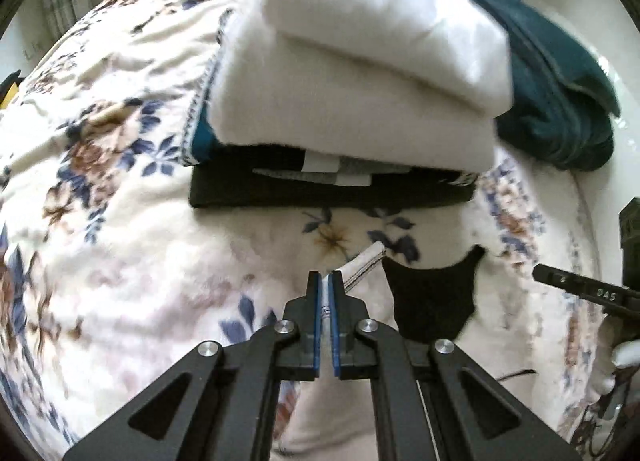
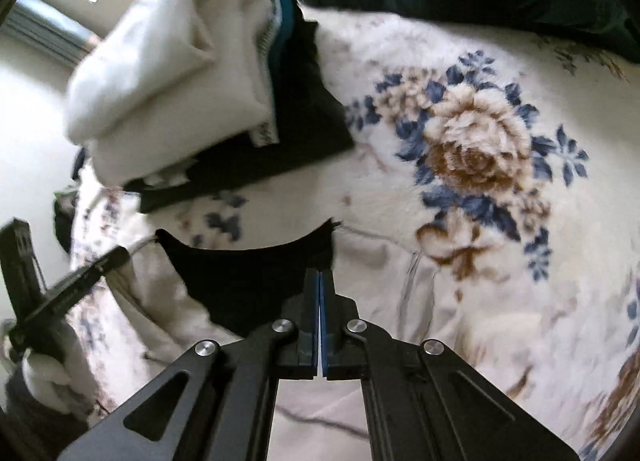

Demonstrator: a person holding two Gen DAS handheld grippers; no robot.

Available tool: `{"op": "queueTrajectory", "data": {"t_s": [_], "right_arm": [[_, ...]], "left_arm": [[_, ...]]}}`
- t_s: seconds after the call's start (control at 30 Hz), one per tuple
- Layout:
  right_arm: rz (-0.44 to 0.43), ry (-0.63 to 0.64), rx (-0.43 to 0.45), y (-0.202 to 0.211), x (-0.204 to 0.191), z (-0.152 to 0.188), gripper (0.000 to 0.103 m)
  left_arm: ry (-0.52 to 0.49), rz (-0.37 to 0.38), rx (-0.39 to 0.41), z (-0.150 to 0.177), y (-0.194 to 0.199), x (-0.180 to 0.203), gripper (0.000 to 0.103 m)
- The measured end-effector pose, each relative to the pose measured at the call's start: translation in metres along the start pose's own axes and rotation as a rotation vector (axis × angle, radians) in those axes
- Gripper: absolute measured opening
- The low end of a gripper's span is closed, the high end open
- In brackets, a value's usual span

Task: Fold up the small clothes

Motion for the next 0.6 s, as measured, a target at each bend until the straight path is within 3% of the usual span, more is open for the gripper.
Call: {"op": "queueTrajectory", "data": {"t_s": [0.1, 0.17, 0.23, 0.27, 0.3, 0.47, 0.53, 0.57, 0.6], "right_arm": [[0.008, -0.007, 0.018, 0.019, -0.006, 0.011, 0.001], [0.024, -0.016, -0.038, 0.009, -0.003, 0.003, 0.002], [0.065, 0.014, -0.087, -0.006, -0.002, -0.007, 0.018], [0.109, 0.042, -0.101, -0.015, -0.002, -0.014, 0.039], [0.127, 0.079, -0.122, -0.028, -0.004, -0.020, 0.049], [0.223, 0.171, -0.288, -0.085, 0.005, -0.030, 0.049], [0.222, 0.178, -0.320, -0.094, 0.007, -0.027, 0.031], [0.237, 0.189, -0.313, -0.094, 0.007, -0.026, 0.011], [0.231, 0.189, -0.297, -0.091, 0.007, -0.026, 0.006]], "left_arm": [[0.005, 0.012, 0.011, 0.000, 0.011, 0.008, 0.002], [0.015, 0.012, 0.009, -0.002, 0.010, 0.004, 0.002], [0.022, 0.017, 0.007, -0.005, 0.009, 0.000, 0.002], [0.019, 0.015, 0.011, -0.005, 0.010, -0.001, 0.002], [0.016, 0.016, 0.013, -0.007, 0.007, 0.000, 0.002], [0.007, 0.000, -0.020, -0.012, -0.017, 0.000, 0.002], [0.002, -0.010, -0.031, -0.015, -0.026, -0.002, 0.002], [0.001, -0.011, -0.034, -0.017, -0.028, -0.003, 0.002], [-0.001, -0.013, -0.036, -0.018, -0.029, -0.003, 0.002]]}}
Point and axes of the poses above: each gripper's, at about its wrist camera, not at the fingertips, and y roughly against the way its jaws point, x to its right, z to its underside, the point moved 3 cm from there along -y, roughly the way its jaws point, and after that the axes turned 2 degrees about -z, right-handed, at the moved point
